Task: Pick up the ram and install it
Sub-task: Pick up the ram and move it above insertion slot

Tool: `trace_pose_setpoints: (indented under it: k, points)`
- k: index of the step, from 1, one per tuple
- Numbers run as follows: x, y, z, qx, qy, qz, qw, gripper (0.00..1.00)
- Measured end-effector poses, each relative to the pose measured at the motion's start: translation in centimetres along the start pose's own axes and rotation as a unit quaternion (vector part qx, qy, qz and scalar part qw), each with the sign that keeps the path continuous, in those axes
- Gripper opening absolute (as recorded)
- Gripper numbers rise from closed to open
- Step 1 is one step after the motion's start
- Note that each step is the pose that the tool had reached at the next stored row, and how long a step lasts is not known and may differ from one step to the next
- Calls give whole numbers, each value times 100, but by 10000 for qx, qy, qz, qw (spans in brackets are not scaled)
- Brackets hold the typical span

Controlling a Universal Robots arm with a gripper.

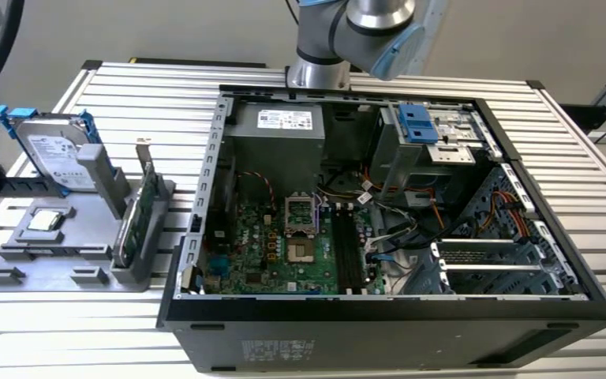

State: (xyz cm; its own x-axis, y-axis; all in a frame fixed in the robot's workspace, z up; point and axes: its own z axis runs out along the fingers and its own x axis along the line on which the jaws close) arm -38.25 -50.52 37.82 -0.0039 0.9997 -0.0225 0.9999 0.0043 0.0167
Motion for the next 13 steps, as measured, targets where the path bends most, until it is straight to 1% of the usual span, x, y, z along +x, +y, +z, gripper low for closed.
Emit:
trace_pose_setpoints:
  k: [13]
  points:
    - [-2,2,-106,0,-1,0,10000,0]
